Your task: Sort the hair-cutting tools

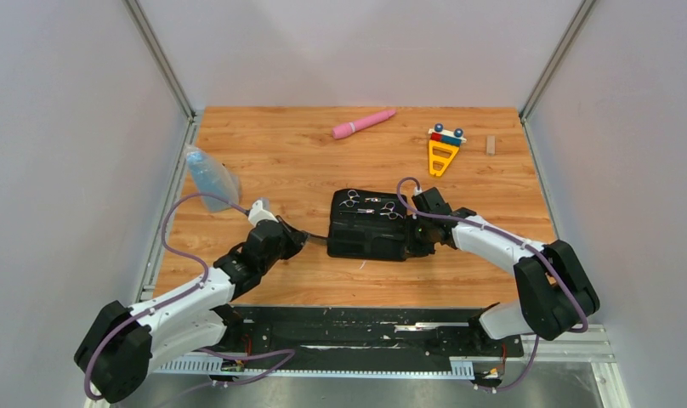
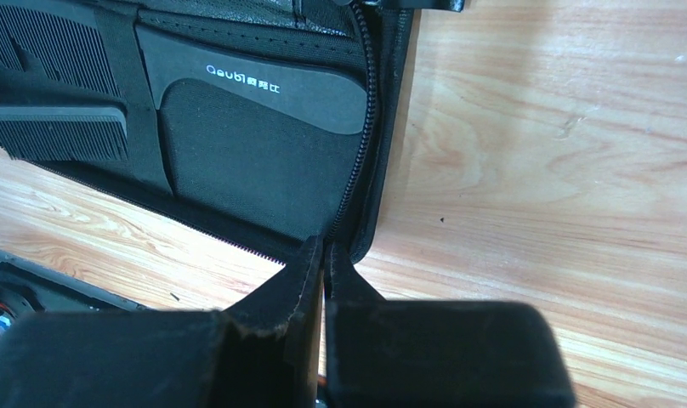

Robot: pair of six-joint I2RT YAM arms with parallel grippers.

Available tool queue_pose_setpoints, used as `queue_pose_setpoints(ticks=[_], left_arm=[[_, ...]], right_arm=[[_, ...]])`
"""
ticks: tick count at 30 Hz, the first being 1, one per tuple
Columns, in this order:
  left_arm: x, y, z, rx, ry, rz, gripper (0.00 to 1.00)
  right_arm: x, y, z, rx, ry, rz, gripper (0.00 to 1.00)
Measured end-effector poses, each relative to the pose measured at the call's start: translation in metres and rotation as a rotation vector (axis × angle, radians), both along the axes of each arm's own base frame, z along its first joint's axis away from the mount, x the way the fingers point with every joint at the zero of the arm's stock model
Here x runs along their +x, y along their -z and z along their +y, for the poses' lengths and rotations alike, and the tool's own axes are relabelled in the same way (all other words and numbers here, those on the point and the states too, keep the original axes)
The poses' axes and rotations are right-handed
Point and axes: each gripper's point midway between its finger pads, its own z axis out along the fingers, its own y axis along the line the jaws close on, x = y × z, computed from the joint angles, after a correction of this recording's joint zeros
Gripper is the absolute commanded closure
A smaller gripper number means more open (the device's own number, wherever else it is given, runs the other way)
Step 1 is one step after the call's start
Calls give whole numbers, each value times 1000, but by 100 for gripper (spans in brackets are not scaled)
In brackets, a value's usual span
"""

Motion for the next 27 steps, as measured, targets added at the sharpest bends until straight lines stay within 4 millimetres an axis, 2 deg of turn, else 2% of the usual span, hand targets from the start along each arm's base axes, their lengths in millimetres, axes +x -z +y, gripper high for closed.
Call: queue_pose_setpoints(ticks=[3,14,17,23,27], left_arm=[[0,2,-5,2,15,7,100],[2,-11,-24,7,88,-25,100],[1,-7,-26,10,96,-14,100],[0,7,-37,4,95,27,93],[-1,20,-47,14,110,61,84]], right_arm=[[0,-1,0,2,0,-3,100],[0,-3,1,7,-1,-9,100],[0,-3,1,7,-2,-8,100],[0,-3,1,8,-2,-8,100],[0,-3,1,11,-3,-6,100]])
